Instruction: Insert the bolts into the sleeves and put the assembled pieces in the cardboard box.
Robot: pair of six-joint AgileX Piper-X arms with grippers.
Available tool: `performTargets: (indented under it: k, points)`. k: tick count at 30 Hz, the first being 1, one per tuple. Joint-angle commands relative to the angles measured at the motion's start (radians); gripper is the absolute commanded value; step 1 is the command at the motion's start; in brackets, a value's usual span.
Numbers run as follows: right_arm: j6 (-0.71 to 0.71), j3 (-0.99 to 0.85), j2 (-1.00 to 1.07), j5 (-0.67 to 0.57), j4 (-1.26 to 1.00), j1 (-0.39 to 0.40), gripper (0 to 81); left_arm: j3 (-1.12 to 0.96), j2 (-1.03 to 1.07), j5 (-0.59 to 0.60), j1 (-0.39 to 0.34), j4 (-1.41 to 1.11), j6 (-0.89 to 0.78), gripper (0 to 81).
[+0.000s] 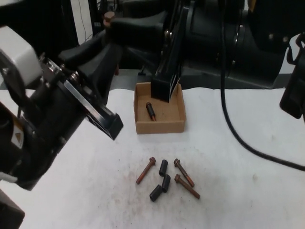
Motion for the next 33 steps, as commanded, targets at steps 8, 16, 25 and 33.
performTargets:
  k: [8, 16, 25, 33]
  points:
    - [-0.001, -0.005, -0.127, 0.244, 0.138, -0.139, 0.1, -0.216, 0.122, 0.007, 0.052, 0.801, 0.011, 0.0]
    - [0.004, -0.005, -0.168, 0.260, 0.472, -0.216, 0.6, -0.589, 0.480, 0.135, 0.053, 1.000, 0.002, 0.0]
    - [0.029, -0.005, -0.215, 0.274, 0.580, -0.276, 0.6, -1.071, 0.927, 0.135, 0.052, 1.254, 0.014, 0.0]
    - [0.038, -0.005, -0.252, 0.274, 0.656, -0.326, 0.6, -1.343, 1.194, 0.129, 0.058, 1.277, 0.039, 0.0]
